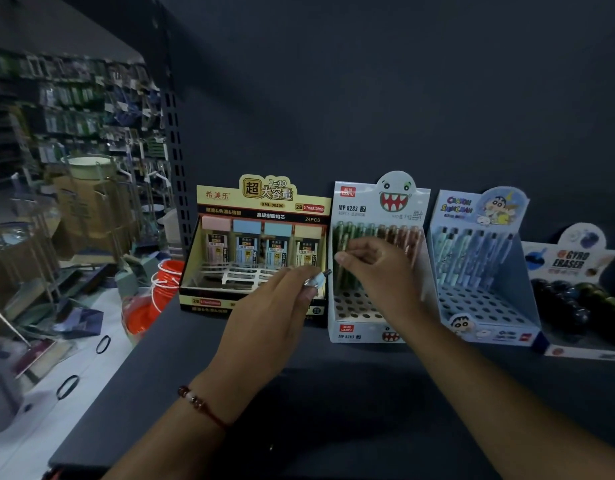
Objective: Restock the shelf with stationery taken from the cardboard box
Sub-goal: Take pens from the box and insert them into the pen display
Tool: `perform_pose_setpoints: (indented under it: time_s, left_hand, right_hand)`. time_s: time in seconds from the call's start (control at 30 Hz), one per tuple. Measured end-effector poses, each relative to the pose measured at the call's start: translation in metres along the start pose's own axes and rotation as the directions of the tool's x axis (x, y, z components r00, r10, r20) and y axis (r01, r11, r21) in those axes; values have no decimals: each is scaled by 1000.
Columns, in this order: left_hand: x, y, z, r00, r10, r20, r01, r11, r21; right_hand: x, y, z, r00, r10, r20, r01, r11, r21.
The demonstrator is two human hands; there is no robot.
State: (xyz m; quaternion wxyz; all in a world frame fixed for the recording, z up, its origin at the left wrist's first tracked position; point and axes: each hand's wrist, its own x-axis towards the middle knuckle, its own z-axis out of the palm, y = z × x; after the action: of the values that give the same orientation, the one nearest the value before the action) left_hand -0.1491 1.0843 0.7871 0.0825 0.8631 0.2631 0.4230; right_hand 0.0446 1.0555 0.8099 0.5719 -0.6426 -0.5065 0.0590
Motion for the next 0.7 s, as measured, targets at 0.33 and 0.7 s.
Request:
perform_pose_setpoints:
  time_s: [0.33, 0.7]
  left_hand:
    - [-1, 2, -3, 1000, 5, -6, -6, 994, -108]
    - [-6, 1, 5, 988, 148, 50, -135, 971, -196]
  right_hand:
    - [-15, -19, -6, 997, 68, -20, -69, 997, -36]
    - [-78, -26, -20, 940, 247, 236, -326, 855, 403]
